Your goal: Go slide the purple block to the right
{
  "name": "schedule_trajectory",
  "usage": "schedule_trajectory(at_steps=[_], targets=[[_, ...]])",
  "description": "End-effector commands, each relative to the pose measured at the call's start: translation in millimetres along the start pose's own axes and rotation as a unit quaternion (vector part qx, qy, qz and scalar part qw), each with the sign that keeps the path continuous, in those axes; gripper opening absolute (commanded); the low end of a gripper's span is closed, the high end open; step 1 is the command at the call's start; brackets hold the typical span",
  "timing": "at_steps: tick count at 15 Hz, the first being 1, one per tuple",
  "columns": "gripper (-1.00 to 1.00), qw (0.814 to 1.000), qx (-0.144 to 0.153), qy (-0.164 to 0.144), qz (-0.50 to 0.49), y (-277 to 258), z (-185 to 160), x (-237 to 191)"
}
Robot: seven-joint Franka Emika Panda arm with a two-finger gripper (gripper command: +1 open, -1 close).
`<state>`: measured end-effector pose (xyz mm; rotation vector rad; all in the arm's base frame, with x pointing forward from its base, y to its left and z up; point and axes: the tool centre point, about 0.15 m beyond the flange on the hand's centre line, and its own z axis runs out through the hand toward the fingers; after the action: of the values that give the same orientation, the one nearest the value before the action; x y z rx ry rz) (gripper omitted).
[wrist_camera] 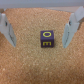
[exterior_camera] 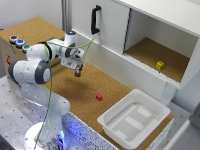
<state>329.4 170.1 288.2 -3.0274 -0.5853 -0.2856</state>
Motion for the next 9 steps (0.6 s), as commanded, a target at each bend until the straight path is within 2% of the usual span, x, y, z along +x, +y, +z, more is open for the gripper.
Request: schedule_trajectory(at_steps=[1,4,5,9], targets=[[1.0,0.998,0.03,0.051,-0.012,-0.1,5.2,-19.1],[1.0,0.998,0.03,0.051,-0.012,-0.1,5.2,-19.1],[1.0,1.0,-0.003,0.007,-0.003,-3.6,-2.0,-5.0],[1.0,0.999,-0.013,-0.033,-0.025,-44.9,20.4,30.7]])
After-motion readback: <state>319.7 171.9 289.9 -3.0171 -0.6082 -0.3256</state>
